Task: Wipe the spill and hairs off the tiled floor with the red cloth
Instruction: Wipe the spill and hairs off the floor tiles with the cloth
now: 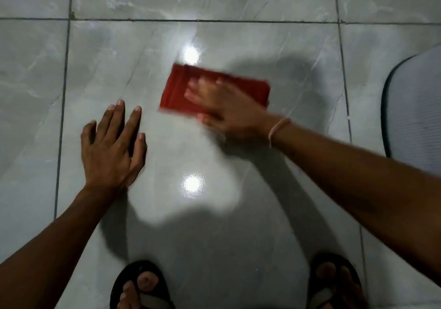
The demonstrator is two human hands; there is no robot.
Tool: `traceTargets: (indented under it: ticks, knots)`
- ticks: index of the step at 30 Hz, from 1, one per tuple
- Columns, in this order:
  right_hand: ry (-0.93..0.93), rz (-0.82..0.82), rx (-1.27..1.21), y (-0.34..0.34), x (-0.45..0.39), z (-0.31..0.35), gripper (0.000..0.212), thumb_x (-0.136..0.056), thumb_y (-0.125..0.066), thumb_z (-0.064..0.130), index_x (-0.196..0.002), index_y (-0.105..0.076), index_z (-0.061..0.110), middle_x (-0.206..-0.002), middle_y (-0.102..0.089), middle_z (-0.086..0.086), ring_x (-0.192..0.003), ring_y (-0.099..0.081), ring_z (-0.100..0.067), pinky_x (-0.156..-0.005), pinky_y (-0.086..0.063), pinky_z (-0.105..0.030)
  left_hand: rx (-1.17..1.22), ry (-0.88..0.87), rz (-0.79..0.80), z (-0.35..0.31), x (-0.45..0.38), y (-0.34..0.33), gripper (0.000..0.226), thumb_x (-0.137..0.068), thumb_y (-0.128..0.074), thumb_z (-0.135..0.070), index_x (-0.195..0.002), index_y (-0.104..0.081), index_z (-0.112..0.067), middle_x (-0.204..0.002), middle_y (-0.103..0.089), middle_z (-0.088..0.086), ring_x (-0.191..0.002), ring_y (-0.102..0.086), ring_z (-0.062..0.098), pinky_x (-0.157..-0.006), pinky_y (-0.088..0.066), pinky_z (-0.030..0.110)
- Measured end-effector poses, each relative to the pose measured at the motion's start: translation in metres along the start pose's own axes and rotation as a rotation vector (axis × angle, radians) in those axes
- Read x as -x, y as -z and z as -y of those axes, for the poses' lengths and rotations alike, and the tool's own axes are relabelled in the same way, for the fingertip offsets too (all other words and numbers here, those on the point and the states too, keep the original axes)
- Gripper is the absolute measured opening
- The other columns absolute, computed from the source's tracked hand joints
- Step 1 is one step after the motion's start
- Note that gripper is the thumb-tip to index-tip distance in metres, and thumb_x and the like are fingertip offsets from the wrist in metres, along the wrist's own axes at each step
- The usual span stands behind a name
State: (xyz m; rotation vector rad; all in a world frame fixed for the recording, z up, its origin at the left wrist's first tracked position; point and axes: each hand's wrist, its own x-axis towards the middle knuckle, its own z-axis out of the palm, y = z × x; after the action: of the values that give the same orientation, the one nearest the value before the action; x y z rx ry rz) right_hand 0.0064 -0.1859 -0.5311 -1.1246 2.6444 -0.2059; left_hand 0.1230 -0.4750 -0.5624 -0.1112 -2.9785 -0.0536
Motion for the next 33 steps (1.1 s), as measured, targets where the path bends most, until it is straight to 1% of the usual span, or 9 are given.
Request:
traceTargets:
  ticks: [5, 9, 11, 16, 18, 21, 24, 29, 33]
  knots:
    - [-0.413, -0.117, -0.159, 0.023, 0.000, -0.092, 0.064, -0.108, -0.030, 0.049, -0.162, -0.015, 0.018, -0.171, -0.010, -0.011, -0.158, -0.008, -0.027, -0.129, -0.008, -0.051, 0.011, -0.006, 0.002, 0.000, -0.001, 0.001, 0.057, -0.108, -0.033, -0.043, -0.159, -0.042, -0.019, -0.166, -0.040, 0.014, -0.153, -0.039, 0.031, -0.115, -0.032, 0.052]
    - [-0.508, -0.155, -0.190, 0.003, 0.022, -0.056, 0.068, -0.106, -0.035, 0.049, -0.162, -0.014, 0.016, -0.171, -0.008, -0.012, -0.159, -0.005, -0.027, -0.128, -0.005, -0.045, 0.016, -0.006, 0.006, 0.000, -0.001, 0.001, 0.057, -0.108, -0.033, -0.043, -0.159, -0.043, -0.018, -0.166, -0.041, 0.015, -0.153, -0.039, 0.031, -0.115, -0.032, 0.053]
    - [-0.400, -0.117, -0.158, -0.006, 0.039, -0.009, 0.070, -0.104, -0.041, 0.048, -0.161, -0.018, 0.015, -0.170, -0.010, -0.012, -0.159, -0.007, -0.027, -0.129, -0.007, -0.045, 0.018, -0.008, 0.007, 0.001, -0.001, 0.001, 0.058, -0.109, -0.032, -0.043, -0.159, -0.042, -0.018, -0.166, -0.041, 0.015, -0.153, -0.038, 0.032, -0.115, -0.032, 0.053]
    - [0.154, 0.064, -0.230, -0.048, 0.128, 0.135, 0.075, -0.096, -0.051, 0.051, -0.158, -0.031, 0.012, -0.168, -0.023, -0.012, -0.157, -0.018, -0.027, -0.127, -0.016, -0.044, 0.009, -0.010, 0.004, 0.001, -0.001, 0.001, 0.058, -0.108, -0.033, -0.043, -0.160, -0.042, -0.018, -0.167, -0.039, 0.015, -0.153, -0.038, 0.032, -0.114, -0.033, 0.054]
    - [0.289, 0.119, -0.241, -0.059, 0.143, 0.153, 0.071, -0.099, -0.046, 0.051, -0.158, -0.031, 0.015, -0.168, -0.022, -0.009, -0.157, -0.018, -0.023, -0.127, -0.016, -0.040, 0.009, -0.014, 0.000, 0.002, -0.001, 0.000, 0.058, -0.108, -0.032, -0.043, -0.160, -0.042, -0.018, -0.167, -0.039, 0.015, -0.153, -0.038, 0.031, -0.114, -0.032, 0.053]
    - [0.367, 0.088, -0.199, -0.054, 0.127, 0.127, 0.058, -0.105, -0.039, 0.046, -0.156, -0.038, 0.018, -0.166, -0.029, -0.005, -0.155, -0.025, -0.020, -0.126, -0.017, -0.035, 0.014, -0.028, -0.026, 0.005, -0.001, -0.003, 0.058, -0.108, -0.032, -0.042, -0.160, -0.041, -0.019, -0.167, -0.039, 0.015, -0.153, -0.038, 0.032, -0.114, -0.032, 0.052]
    - [0.139, -0.029, -0.099, -0.043, 0.112, 0.071, 0.055, -0.104, -0.041, 0.041, -0.154, -0.041, 0.019, -0.164, -0.034, -0.007, -0.153, -0.031, -0.024, -0.124, -0.021, -0.041, 0.012, -0.035, -0.053, 0.007, 0.001, -0.006, 0.056, -0.109, -0.034, -0.041, -0.160, -0.042, -0.020, -0.166, -0.041, 0.015, -0.151, -0.041, 0.032, -0.112, -0.032, 0.052]
    - [-0.495, -0.159, -0.026, -0.008, 0.131, -0.060, 0.058, -0.107, -0.035, 0.038, -0.161, -0.020, 0.026, -0.170, -0.017, -0.002, -0.158, -0.014, -0.018, -0.126, -0.013, -0.057, 0.031, -0.035, -0.050, 0.007, 0.001, -0.006, 0.055, -0.108, -0.035, -0.040, -0.160, -0.042, -0.021, -0.167, -0.040, 0.013, -0.153, -0.039, 0.030, -0.113, -0.031, 0.051]
    - [-0.536, -0.186, -0.159, -0.005, 0.138, -0.080, 0.056, -0.108, -0.035, 0.029, -0.161, -0.019, 0.020, -0.171, -0.013, -0.006, -0.159, -0.009, -0.021, -0.127, 0.000, -0.056, 0.032, -0.025, -0.031, 0.003, 0.000, -0.003, 0.055, -0.109, -0.035, -0.040, -0.159, -0.043, -0.019, -0.166, -0.040, 0.014, -0.152, -0.040, 0.032, -0.112, -0.032, 0.053]
